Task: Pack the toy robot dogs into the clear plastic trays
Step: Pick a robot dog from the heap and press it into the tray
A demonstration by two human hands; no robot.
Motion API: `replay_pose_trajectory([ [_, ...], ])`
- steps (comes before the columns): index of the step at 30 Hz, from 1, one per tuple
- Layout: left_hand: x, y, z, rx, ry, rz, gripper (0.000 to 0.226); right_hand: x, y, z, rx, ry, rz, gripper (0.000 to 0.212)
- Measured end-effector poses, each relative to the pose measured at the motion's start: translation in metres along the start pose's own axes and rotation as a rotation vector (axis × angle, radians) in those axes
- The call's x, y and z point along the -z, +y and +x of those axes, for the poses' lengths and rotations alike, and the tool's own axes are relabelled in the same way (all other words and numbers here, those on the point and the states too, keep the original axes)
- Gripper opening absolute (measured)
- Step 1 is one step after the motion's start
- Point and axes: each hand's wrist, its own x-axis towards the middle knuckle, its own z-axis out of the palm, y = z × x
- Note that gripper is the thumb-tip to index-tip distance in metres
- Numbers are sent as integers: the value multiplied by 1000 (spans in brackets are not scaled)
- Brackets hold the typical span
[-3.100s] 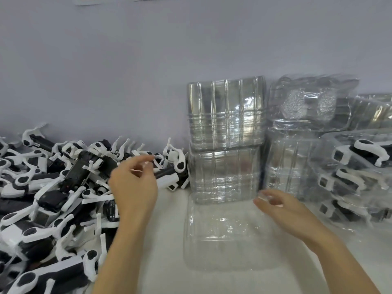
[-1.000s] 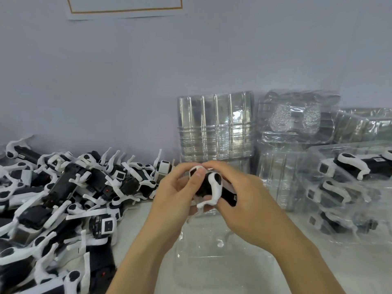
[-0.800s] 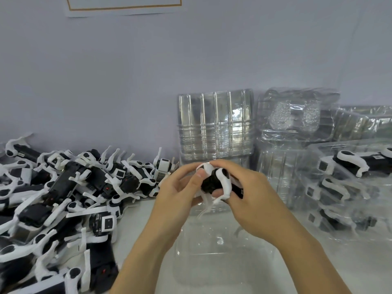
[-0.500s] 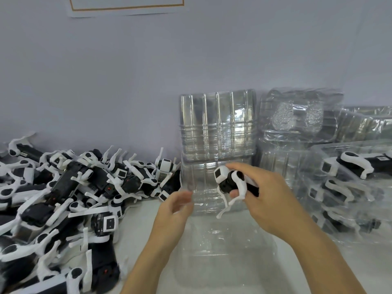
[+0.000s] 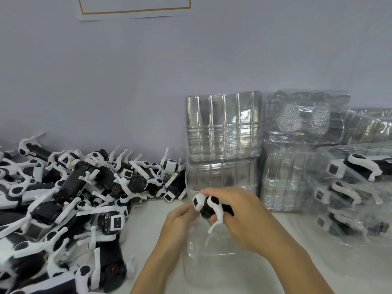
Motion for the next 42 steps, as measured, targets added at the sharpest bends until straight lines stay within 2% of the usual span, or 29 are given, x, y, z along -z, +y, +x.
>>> replay_pose_trajectory([
  [7,-1,6,-2,15,4,-19,25,-9,4,-2,-126,-156,-64,57],
  [21,-6,5,0,-20,110,-53,29,-23,16,1,-114,-63,-103,45],
  [28,-1,-3,5,0,213,-115,35,-32,22,2,-152,-69,-3,46],
  [32,-3,-3,5,14,119,-126,25,-34,21,2,-130,-56,-31,42],
  [36,-5,-1,3,46,39,-166,43,-35,19,1,-141,-27,-21,44],
  [38,-5,-1,2,49,50,-146,36,-37,17,0,-135,2,-39,45],
  [40,-4,-2,3,48,72,-117,18,-38,16,0,-125,9,-54,44],
  [42,-3,-4,4,71,80,-102,13,-38,16,0,-125,2,-58,42],
])
